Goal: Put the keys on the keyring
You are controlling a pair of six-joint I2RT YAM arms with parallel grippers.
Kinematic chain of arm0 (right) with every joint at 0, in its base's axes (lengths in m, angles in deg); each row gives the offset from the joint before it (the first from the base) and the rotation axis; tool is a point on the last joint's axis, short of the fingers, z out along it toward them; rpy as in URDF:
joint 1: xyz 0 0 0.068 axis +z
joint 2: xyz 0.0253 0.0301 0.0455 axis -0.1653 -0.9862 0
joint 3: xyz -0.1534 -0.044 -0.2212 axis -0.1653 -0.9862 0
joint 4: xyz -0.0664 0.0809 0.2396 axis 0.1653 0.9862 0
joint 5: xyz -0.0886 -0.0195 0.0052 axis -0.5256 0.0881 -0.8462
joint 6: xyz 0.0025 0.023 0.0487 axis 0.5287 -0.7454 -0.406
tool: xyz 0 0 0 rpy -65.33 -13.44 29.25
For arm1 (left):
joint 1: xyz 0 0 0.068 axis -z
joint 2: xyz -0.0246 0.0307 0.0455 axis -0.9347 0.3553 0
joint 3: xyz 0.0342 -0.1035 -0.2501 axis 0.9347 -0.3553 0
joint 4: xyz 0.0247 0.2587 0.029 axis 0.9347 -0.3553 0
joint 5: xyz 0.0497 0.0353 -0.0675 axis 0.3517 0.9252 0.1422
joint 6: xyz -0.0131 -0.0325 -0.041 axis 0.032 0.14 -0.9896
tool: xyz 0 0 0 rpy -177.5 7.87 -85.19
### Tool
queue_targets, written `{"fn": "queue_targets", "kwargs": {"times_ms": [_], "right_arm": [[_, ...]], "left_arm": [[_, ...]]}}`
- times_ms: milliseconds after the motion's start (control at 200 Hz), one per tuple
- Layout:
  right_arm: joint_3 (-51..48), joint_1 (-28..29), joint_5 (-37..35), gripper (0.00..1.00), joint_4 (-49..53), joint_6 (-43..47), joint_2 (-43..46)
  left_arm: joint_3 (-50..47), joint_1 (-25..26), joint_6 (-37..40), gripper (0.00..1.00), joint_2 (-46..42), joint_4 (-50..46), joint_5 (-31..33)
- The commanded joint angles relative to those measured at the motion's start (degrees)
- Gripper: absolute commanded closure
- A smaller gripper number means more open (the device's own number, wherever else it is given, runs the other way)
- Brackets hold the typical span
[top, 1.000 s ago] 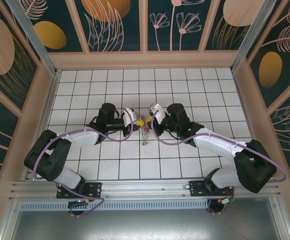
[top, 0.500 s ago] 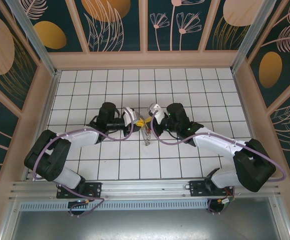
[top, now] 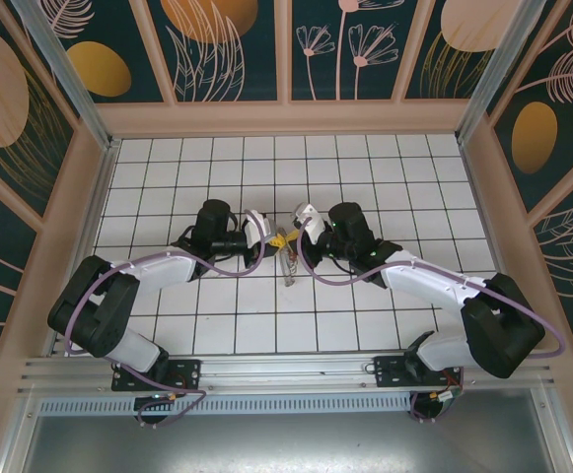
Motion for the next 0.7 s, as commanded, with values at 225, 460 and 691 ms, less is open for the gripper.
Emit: {"fn": "queue_targets", "kwargs": {"times_ms": [225,460,691], "right_arm": [[-0.9,-2.1,-4.3,1.0,1.6,-2.0,0.6],[-0.8,-2.2,-3.8,1.0,0.9,-2.9,-0.9],[-0.6,-3.8,-1.7,1.0,1.2,-5.0,-2.1]], "left_arm": [[-1.3,-0.2,-0.5,1.0,-1.3,4.7,-1.3],[-3.0,-0.2,-3.2,1.0,-1.8,10.9,-3.3],[-3.9,-0.3,-3.4,1.0,-2.2,12.9,-4.2]]}}
